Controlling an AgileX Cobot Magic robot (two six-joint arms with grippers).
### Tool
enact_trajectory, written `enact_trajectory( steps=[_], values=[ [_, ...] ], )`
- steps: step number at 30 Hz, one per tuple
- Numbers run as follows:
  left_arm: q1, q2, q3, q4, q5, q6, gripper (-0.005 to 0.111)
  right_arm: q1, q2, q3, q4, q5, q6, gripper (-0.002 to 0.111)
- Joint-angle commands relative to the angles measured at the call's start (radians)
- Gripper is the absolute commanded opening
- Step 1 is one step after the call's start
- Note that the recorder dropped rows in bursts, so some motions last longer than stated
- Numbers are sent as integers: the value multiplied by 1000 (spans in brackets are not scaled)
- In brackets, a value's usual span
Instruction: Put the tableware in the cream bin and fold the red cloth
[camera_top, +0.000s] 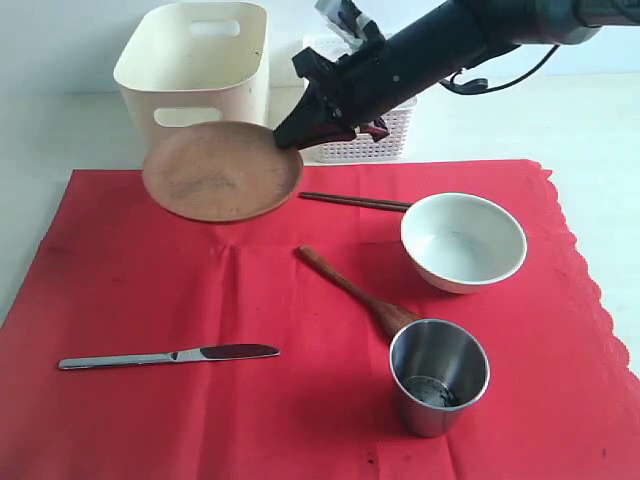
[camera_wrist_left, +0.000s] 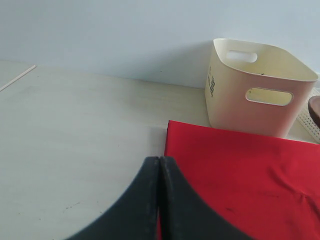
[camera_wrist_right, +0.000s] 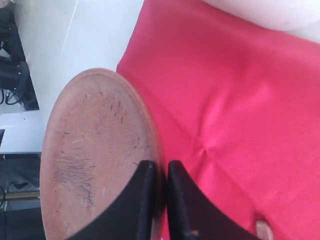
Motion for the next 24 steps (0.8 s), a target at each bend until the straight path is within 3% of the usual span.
enact_trajectory(
  steps=[1,17,24],
  values=[
    [2,-7,0,-3,-4,-4,1,-49,-15,-2,80,23,-14,0],
    [2,-7,0,-3,-4,-4,1,-205,-15,-2,276,18,-48,0],
    [2,-7,0,-3,-4,-4,1,-232,-15,-2,291,-119,-48,0]
  ],
)
